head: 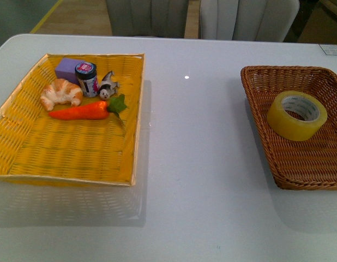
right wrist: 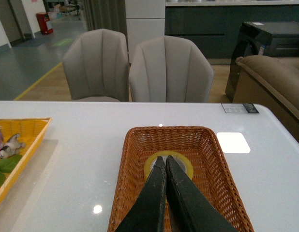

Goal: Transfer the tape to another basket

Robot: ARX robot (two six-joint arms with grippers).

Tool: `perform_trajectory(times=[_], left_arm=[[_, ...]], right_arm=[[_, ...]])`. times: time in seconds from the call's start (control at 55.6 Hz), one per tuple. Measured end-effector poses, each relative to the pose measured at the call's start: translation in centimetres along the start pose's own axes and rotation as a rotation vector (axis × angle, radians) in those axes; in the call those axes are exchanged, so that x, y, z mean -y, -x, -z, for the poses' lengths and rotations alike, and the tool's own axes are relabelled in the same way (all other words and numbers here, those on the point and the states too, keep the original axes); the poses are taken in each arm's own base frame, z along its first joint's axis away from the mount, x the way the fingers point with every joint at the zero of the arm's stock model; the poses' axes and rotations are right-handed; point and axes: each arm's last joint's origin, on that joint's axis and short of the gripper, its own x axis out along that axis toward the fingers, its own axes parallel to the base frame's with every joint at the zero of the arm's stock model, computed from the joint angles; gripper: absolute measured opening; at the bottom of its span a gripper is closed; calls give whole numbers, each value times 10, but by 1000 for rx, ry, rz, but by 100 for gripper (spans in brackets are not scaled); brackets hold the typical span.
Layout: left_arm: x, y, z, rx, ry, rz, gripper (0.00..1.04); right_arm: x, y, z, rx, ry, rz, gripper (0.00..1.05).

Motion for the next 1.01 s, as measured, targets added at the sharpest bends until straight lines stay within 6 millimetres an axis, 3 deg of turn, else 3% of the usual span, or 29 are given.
perform_trajectory(times=[1.007], left_arm=[[0,0,0,0,0,0,2]], right_arm=[[0,31,2,0,0,2,2]])
